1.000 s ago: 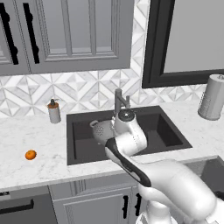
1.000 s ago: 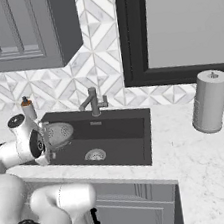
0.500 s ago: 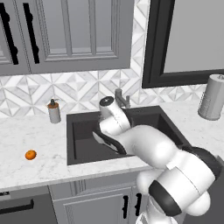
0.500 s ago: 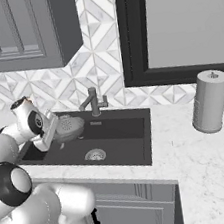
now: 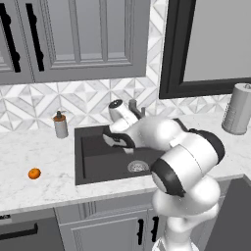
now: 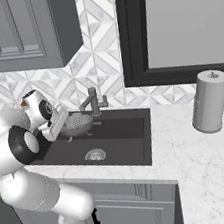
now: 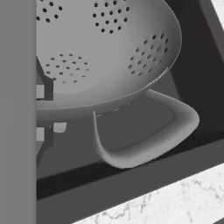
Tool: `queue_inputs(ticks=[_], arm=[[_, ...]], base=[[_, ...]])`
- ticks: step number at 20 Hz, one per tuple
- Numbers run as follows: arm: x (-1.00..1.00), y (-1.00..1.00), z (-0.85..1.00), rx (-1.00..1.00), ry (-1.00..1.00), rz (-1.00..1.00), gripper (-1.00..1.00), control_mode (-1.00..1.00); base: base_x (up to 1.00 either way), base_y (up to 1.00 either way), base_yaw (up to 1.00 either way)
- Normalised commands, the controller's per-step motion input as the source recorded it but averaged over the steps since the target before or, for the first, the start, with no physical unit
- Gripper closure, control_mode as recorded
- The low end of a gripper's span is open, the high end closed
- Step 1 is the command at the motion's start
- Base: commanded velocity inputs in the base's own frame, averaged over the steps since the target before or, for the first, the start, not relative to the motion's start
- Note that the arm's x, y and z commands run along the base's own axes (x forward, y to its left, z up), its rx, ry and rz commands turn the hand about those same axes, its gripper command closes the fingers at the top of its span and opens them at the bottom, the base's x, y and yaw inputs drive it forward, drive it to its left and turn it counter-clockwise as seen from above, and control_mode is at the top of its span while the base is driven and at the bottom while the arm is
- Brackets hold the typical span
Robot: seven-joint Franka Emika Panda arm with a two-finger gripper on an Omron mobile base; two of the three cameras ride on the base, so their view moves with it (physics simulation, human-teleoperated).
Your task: Put the colander in the sink, put the tangerine in the colander, and turn on the sink faucet and pour water over the colander.
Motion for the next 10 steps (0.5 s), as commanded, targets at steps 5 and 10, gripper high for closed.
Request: queue_inputs(ticks=[5,10], arm=[[0.11,0.13,-0.45,0.06,-0.12,-0.22,1.0,-1.0],[0.0,0.26,-0.39,0.05,-0.14,-0.26,1.0,-1.0]], base=[[0.0,0.0,0.0],[0.0,0.0,0.0]])
